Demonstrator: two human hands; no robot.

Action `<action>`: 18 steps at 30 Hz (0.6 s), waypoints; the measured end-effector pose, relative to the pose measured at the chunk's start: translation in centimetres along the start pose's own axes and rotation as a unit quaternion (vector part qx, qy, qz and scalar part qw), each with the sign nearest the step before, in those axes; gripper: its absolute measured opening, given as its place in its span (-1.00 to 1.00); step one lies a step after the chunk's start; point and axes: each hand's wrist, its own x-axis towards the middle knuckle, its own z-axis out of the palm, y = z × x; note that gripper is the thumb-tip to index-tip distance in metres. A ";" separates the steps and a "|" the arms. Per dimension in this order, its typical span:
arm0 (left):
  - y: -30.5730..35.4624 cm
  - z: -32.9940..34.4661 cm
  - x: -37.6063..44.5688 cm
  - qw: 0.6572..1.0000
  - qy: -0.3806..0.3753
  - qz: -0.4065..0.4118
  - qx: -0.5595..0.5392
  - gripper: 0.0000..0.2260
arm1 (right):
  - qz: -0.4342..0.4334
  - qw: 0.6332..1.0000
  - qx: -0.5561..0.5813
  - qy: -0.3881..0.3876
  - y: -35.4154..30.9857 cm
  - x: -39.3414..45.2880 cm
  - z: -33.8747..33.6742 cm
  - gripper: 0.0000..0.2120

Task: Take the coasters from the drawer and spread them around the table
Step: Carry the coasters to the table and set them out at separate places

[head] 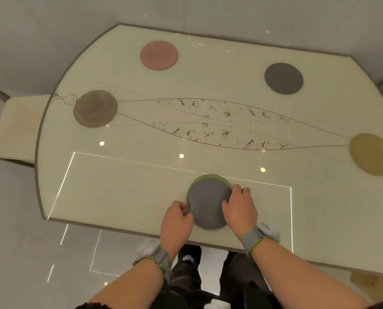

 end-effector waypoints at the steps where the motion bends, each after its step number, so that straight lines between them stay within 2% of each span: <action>1: 0.0 0.0 0.0 1.000 -0.001 -0.004 -0.011 -0.73 | 0.014 1.000 0.021 -0.009 0.1 0.3 -0.1 -0.72; 6: 0.0 -0.3 0.2 0.999 0.005 0.027 0.018 -0.78 | 0.041 0.996 0.055 -0.054 1.0 1.9 -0.7 -0.70; 9: 0.4 -0.5 0.5 0.999 0.010 0.030 0.026 -0.80 | 0.003 0.998 0.052 -0.046 1.6 1.7 -0.7 -0.82; 12: 0.6 -0.7 0.9 0.999 0.004 0.032 0.043 -0.79 | -0.010 0.992 0.109 -0.056 2.6 0.9 -0.4 -0.90; 14: 1.2 -0.4 1.4 0.996 0.012 0.056 0.073 -0.76 | 0.016 0.988 0.147 -0.036 4.2 0.8 -1.0 -0.90; 18: 3.1 0.7 2.3 0.986 0.056 0.089 0.133 -0.68 | 0.045 0.990 0.132 0.020 8.1 1.2 -2.8 -0.88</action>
